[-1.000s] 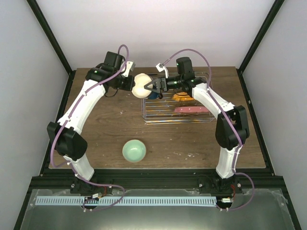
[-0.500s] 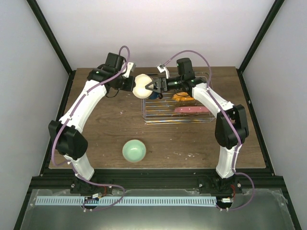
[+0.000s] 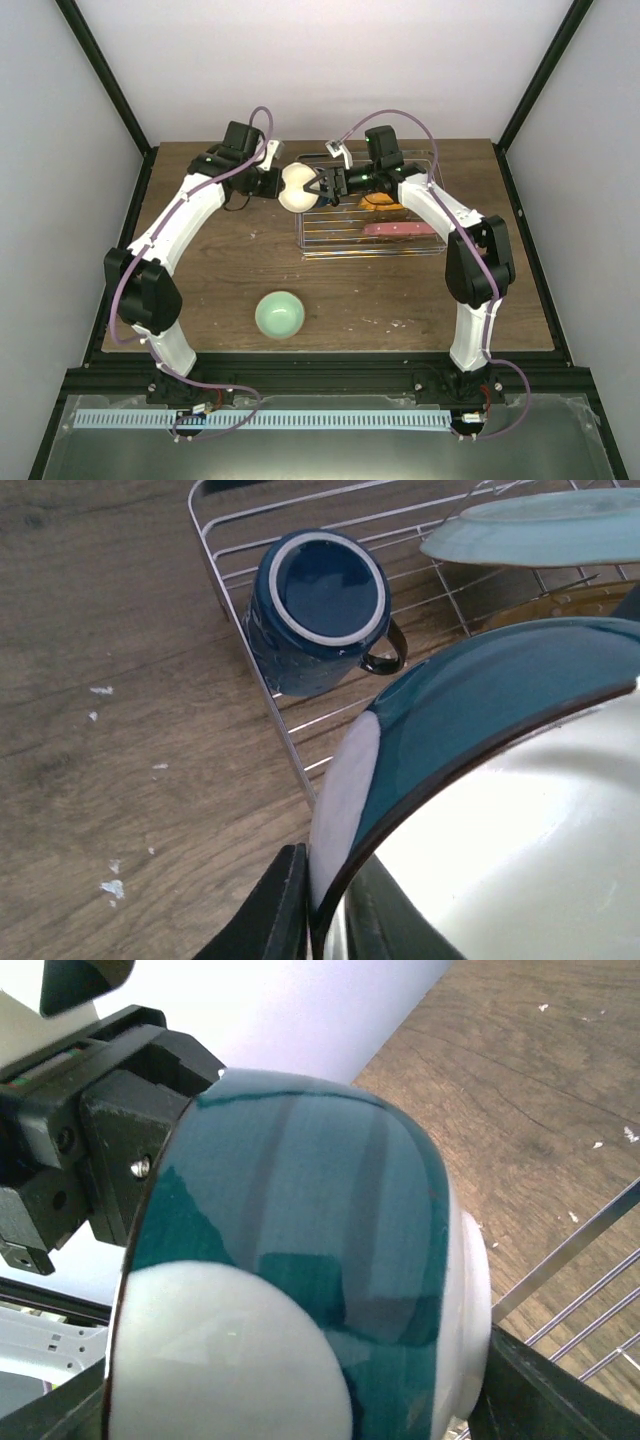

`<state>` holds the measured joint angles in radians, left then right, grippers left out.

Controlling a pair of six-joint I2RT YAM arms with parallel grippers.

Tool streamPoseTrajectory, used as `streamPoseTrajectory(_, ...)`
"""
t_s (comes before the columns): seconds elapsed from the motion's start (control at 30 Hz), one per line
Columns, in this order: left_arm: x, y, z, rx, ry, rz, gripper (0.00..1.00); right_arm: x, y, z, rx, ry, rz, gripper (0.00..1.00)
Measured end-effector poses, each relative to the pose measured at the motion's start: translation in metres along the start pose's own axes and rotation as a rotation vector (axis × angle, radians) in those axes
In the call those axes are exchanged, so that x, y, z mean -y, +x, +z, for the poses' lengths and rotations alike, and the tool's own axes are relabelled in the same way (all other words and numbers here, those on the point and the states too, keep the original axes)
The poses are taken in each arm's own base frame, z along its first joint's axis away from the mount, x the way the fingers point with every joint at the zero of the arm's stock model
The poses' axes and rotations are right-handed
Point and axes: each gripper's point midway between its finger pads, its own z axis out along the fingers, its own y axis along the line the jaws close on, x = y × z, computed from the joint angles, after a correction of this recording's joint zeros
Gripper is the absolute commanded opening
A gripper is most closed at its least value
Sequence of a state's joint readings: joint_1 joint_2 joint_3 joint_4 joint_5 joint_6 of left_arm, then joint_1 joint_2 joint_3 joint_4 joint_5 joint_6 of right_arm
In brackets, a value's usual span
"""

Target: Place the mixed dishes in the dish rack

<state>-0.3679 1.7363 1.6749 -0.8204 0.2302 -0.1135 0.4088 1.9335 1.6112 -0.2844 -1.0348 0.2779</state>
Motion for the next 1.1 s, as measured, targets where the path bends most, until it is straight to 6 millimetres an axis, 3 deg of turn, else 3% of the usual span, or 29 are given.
streamPoseTrajectory(0.17, 0.005, 0.006, 0.004, -0.016, 0.033, -0.012, 0.31, -0.002, -0.005, -0.001, 0.008, 0.008, -0.038, 0.20)
streamPoseTrajectory(0.5, 0.008, 0.010, 0.009, -0.024, 0.060, -0.016, 0.37, -0.002, -0.002, 0.001, -0.002, 0.015, -0.051, 0.20)
streamPoseTrajectory(0.8, 0.006, 0.012, 0.009, -0.029, 0.065, -0.018, 0.60, 0.008, -0.001, 0.000, -0.007, 0.083, -0.061, 0.18)
streamPoseTrajectory(0.93, 0.003, 0.012, 0.001, -0.020, 0.080, -0.036, 0.66, 0.013, -0.005, -0.002, -0.007, 0.131, -0.080, 0.17)
streamPoseTrajectory(1.1, -0.006, 0.004, -0.023, 0.028, 0.100, -0.063, 0.67, 0.023, -0.008, -0.007, -0.013, 0.222, -0.095, 0.17)
